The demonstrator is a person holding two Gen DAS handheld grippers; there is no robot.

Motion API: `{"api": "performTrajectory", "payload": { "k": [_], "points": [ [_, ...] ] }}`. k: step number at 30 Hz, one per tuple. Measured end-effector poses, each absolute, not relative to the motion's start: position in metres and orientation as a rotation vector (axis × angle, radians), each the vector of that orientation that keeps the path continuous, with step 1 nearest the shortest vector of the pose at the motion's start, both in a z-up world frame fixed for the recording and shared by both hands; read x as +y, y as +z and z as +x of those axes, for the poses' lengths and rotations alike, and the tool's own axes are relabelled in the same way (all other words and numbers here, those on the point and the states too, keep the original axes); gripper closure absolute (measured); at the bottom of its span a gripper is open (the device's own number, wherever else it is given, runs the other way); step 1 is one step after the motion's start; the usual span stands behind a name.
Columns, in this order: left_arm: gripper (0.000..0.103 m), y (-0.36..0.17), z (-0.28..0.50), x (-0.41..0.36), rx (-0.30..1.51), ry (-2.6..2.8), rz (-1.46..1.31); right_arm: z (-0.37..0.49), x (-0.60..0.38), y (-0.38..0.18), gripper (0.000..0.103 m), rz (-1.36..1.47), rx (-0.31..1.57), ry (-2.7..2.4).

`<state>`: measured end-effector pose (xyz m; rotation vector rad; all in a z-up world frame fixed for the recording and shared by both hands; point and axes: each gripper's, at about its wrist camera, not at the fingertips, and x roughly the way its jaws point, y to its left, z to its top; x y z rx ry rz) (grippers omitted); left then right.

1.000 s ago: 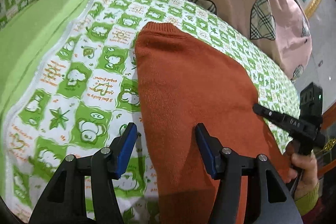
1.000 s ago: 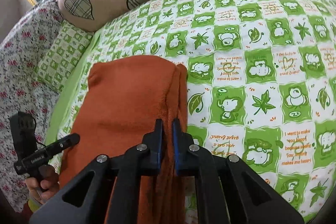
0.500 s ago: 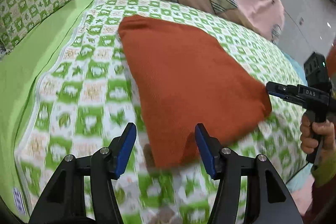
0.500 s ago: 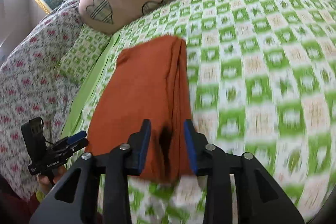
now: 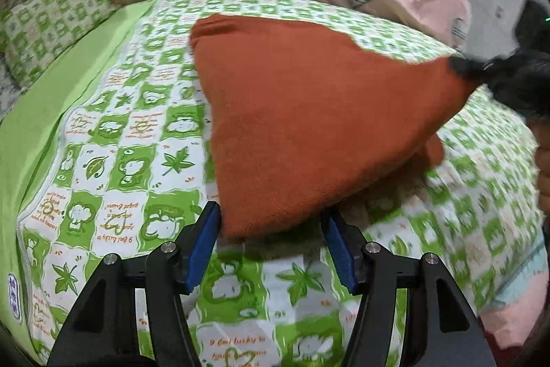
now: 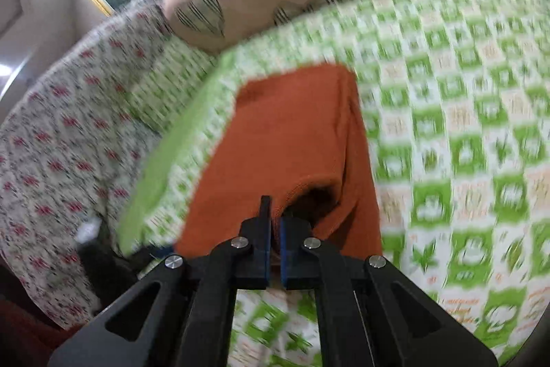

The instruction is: Fold small clothes

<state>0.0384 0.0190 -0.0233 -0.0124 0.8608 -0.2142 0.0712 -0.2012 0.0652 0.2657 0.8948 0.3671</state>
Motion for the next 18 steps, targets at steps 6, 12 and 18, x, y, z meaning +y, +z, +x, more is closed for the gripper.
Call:
{"api": "performTrajectory", "payload": {
  "k": [6, 12, 18],
  "points": [
    [0.069, -0.015, 0.041, 0.046, 0.823, -0.090, -0.147, 0.067, -0.201, 0.079, 0.099, 0.228, 0.862, 0.354],
    [0.093, -0.023, 0.034, 0.031, 0.854, -0.088, -0.108, 0.065, -0.209, 0.040, 0.099, 0.065, 0.942, 0.209],
    [0.095, -0.031, 0.037, 0.032, 0.887, -0.106, -0.119, 0.064, -0.226, -0.005, 0.099, 0.032, 1.033, 0.127]
  ]
}}
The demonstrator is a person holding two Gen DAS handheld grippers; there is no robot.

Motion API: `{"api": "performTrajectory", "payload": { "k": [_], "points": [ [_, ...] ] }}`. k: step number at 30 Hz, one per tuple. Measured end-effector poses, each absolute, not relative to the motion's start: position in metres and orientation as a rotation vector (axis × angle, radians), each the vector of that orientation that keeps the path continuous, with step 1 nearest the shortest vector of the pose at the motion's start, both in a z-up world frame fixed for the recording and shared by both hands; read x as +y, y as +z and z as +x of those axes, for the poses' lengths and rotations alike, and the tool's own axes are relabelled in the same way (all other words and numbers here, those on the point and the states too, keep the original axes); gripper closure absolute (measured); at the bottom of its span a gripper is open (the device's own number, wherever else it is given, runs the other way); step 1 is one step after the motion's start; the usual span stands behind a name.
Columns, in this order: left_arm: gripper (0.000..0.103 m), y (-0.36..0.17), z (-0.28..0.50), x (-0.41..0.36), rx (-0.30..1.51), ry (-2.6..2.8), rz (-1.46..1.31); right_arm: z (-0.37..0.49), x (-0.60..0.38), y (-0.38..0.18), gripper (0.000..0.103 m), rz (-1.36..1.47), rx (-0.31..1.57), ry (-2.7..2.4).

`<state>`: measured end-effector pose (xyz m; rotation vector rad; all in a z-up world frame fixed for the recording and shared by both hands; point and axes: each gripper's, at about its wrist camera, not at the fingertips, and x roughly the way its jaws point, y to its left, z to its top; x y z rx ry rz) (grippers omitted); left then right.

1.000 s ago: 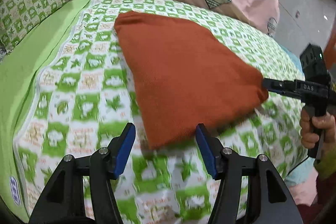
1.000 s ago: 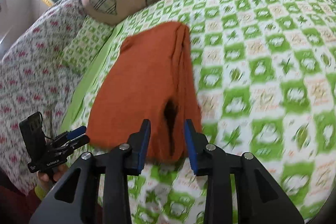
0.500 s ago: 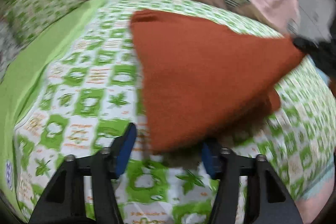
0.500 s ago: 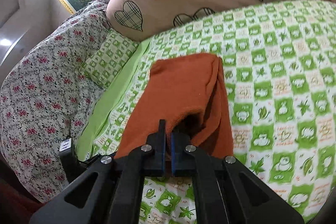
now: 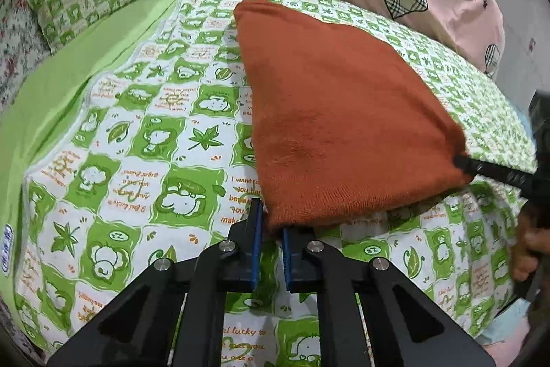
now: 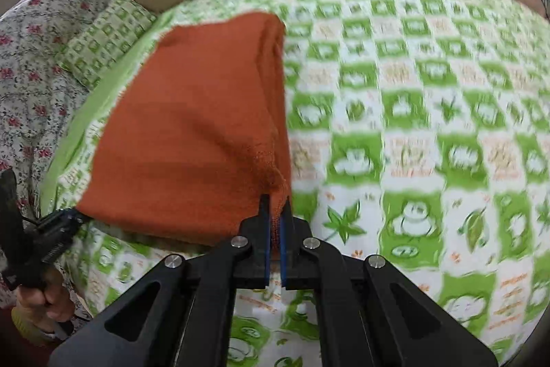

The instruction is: Fold small clothes

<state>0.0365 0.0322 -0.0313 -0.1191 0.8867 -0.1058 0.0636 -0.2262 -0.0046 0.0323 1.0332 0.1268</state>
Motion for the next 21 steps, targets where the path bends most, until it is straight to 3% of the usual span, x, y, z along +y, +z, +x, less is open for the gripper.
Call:
{"api": "performTrajectory", "payload": {
  "k": [12, 15, 19, 21],
  "points": [
    [0.094, -0.037, 0.034, 0.032, 0.890, -0.134, -0.095, 0.062, -0.231, -0.015, 0.099, 0.065, 1.047, 0.079],
    [0.094, -0.033, 0.033, 0.035, 0.903, -0.177, -0.086, 0.059, -0.234, -0.013, 0.095, 0.105, 1.054, 0.082],
    [0.093, -0.022, 0.019, 0.050, 0.911, -0.249, -0.124, 0.050, -0.240, 0.001, 0.081, 0.147, 1.057, 0.088],
    [0.093, -0.009, 0.013, 0.059, 0.890, -0.289, -0.146, 0.048, -0.240, 0.015, 0.081, 0.133, 1.029, 0.067]
  ]
}}
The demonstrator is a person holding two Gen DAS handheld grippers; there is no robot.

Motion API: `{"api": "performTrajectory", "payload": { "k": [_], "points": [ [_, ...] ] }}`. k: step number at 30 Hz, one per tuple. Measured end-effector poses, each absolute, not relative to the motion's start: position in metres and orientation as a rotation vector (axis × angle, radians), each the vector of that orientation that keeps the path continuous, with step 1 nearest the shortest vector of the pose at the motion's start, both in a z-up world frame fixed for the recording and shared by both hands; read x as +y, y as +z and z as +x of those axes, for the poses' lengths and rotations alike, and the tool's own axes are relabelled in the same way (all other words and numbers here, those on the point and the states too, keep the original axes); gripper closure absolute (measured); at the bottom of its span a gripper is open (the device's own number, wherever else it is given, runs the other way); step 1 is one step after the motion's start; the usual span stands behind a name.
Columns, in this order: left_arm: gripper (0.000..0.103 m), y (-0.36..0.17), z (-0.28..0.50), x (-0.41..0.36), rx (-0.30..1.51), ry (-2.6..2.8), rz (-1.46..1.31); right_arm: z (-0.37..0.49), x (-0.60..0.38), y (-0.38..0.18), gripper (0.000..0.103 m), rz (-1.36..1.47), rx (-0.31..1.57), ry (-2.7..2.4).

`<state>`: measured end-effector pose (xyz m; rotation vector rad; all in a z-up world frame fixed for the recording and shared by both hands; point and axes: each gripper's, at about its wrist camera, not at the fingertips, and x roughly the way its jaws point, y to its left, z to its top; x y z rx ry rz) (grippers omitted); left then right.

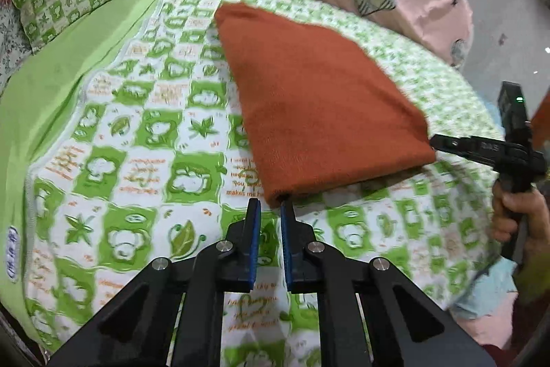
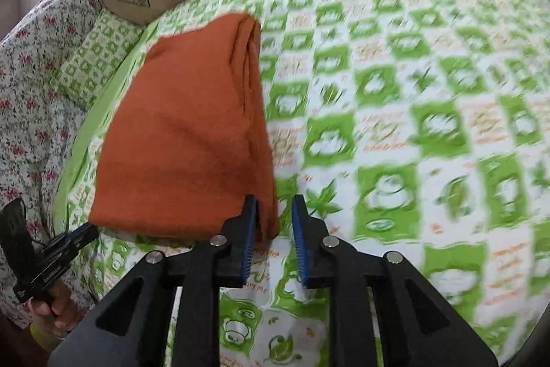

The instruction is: Fold small clothes

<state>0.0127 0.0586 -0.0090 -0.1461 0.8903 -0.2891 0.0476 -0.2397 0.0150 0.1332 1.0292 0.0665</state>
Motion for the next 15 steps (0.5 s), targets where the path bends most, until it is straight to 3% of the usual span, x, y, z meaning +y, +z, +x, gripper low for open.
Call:
{"api": "performTrajectory", "payload": {
  "k": [4, 8, 15],
  "points": [
    [0.088, 0.015, 0.026, 0.060, 0.841, -0.342, -0.175, 0.065, -0.237, 0.038, 0.079, 0.147, 0.974, 0.095],
    [0.080, 0.021, 0.066, 0.052, 0.814, -0.349, -0.180, 0.111, -0.227, 0.041, 0.060, 0.155, 0.953, 0.138],
    [0.081, 0.013, 0.115, 0.048, 0.836, -0.390, -0.274, 0.188, -0.224, 0.015, 0.061, 0.216, 1.042, 0.174]
  ]
}}
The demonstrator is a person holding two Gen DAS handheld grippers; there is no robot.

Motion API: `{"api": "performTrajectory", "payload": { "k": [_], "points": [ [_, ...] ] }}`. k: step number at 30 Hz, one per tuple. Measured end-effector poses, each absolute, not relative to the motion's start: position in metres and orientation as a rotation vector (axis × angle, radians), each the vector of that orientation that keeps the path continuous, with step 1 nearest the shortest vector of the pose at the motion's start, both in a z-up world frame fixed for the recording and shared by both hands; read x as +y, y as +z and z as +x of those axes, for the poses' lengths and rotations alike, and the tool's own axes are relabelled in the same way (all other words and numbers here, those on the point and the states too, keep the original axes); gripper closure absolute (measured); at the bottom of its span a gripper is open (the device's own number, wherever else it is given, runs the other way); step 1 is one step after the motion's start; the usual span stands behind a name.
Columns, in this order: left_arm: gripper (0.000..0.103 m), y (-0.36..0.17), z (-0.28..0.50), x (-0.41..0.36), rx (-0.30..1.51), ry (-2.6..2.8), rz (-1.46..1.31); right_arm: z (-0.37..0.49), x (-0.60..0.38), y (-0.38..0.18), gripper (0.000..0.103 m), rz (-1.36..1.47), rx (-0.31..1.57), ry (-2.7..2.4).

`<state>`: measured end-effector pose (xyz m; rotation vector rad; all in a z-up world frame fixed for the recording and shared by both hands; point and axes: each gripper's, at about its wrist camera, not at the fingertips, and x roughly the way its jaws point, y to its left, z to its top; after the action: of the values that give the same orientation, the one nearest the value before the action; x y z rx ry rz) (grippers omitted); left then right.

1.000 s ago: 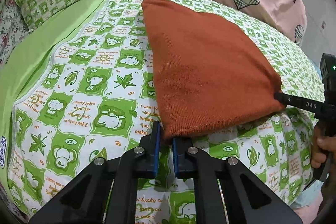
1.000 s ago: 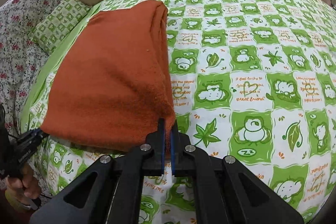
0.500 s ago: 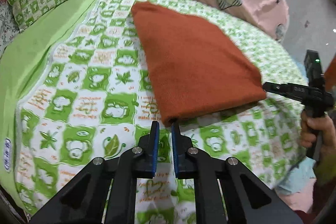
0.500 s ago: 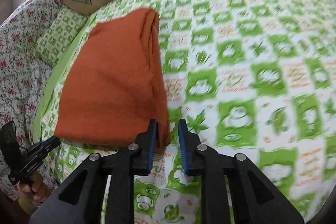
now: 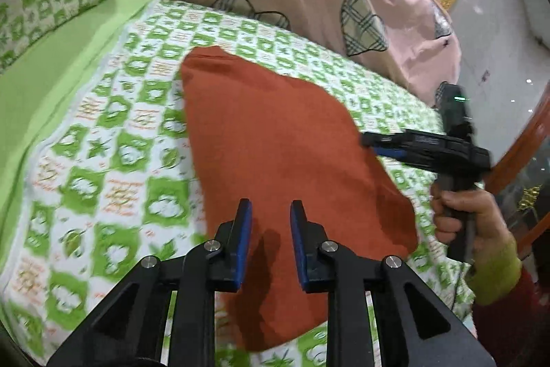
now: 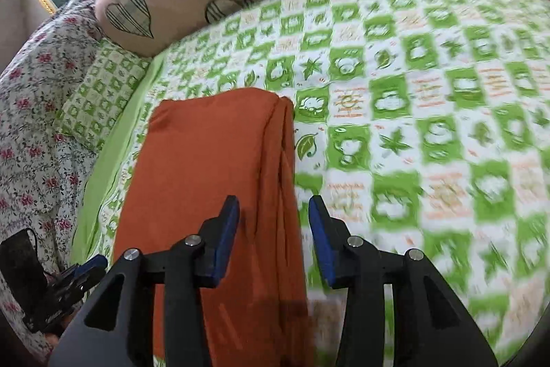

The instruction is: Fold small clothes

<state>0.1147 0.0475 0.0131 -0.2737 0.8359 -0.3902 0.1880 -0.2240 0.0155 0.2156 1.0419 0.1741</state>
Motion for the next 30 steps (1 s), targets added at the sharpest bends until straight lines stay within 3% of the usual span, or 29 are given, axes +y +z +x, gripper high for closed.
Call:
{"api": "performTrajectory", "payload": {
  "k": [1, 2, 9, 12, 18, 23, 28, 30],
  "points": [
    [0.081, 0.012, 0.117, 0.045, 0.839, -0.405, -0.272, 0.197, -0.222, 0.008, 0.083, 0.224, 1.076, 0.200],
    [0.081, 0.011, 0.119, 0.042, 0.845, -0.418, -0.262, 0.200, -0.219, 0.006, 0.091, 0.208, 1.084, 0.216],
    [0.082, -0.015, 0.127, 0.025, 0.904, -0.414, -0.190, 0.205, -0.219, -0.009, 0.093, 0.122, 1.071, 0.168],
    [0.082, -0.010, 0.124, 0.026, 0.902, -0.408, -0.185, 0.199, -0.222, 0.000, 0.087, 0.141, 1.053, 0.171],
    [0.082, -0.001, 0.097, 0.032, 0.882, -0.450, -0.217, 0.151, -0.204, 0.039, 0.086, 0.114, 0.968, 0.226],
    [0.082, -0.017, 0.083, 0.032, 0.922, -0.437, -0.194, 0.114, -0.188, 0.020, 0.086, 0.065, 1.022, 0.252],
    [0.083, -0.028, 0.080, 0.027, 0.941, -0.418, -0.171, 0.118, -0.217, -0.011, 0.102, 0.123, 1.051, 0.174],
    [0.082, -0.024, 0.077, 0.027, 0.937, -0.409, -0.172, 0.117, -0.217, -0.004, 0.102, 0.137, 1.043, 0.172]
  ]
}}
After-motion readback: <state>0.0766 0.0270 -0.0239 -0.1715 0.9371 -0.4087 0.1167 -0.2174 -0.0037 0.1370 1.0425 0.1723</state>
